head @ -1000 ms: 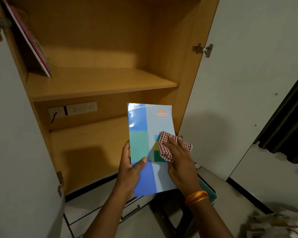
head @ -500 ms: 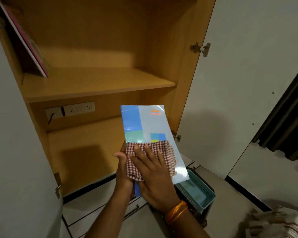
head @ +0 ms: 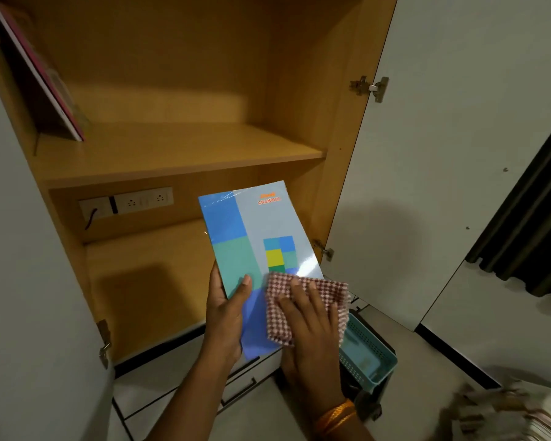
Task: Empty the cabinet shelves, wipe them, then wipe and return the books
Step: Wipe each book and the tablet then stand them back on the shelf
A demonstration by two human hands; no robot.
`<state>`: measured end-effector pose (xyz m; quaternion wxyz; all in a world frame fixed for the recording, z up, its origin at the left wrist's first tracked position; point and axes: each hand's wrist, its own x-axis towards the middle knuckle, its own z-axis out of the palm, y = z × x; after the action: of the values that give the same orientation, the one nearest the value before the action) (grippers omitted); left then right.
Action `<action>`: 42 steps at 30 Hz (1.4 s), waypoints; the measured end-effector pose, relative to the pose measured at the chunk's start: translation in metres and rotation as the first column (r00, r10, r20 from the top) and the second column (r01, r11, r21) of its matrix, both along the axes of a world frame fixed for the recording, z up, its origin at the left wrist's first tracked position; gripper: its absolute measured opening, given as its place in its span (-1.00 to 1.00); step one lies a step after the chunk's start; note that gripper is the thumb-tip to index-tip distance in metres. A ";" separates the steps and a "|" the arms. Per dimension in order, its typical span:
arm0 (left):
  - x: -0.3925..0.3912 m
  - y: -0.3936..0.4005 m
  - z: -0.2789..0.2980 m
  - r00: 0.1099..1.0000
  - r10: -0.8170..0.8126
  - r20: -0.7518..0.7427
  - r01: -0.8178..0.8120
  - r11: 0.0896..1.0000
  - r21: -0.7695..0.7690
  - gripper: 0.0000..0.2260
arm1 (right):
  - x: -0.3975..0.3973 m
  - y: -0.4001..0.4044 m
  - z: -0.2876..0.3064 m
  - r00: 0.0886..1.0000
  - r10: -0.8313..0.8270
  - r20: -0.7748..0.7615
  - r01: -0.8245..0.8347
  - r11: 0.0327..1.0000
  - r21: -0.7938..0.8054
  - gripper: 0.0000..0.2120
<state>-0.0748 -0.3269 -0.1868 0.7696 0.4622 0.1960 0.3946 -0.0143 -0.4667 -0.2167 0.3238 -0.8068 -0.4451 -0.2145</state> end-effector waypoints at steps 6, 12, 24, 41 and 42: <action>-0.006 0.006 0.005 0.997 -0.077 -0.027 0.079 0.992 0.096 -0.55 | 0.033 -0.013 0.033 0.660 0.244 -0.711 0.230 0.835 0.500 -0.71; -0.007 0.017 0.000 0.995 0.054 -0.089 -0.039 0.987 0.158 -0.65 | 0.045 -0.037 0.061 0.074 0.489 -0.869 0.262 0.832 0.490 -0.59; 0.003 0.015 -0.003 0.828 0.228 -0.512 0.127 0.814 0.567 -0.45 | 0.026 -0.027 0.077 0.454 0.294 -0.841 0.090 0.924 0.371 -0.81; 0.015 -0.020 0.020 0.918 -0.396 -0.011 0.380 0.887 -0.263 -0.59 | -0.039 0.007 0.050 0.966 -0.118 -0.230 0.113 0.993 -0.031 -0.44; 0.016 -0.019 0.015 0.915 -0.404 0.007 0.389 0.874 -0.293 -0.57 | -0.041 0.007 0.048 0.965 -0.120 -0.233 0.108 0.992 -0.066 -0.44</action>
<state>-0.0586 -0.3456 -0.1716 0.8874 0.3861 0.1732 0.1830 -0.0550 -0.4601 -0.1688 0.3401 -0.8592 -0.3617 -0.1234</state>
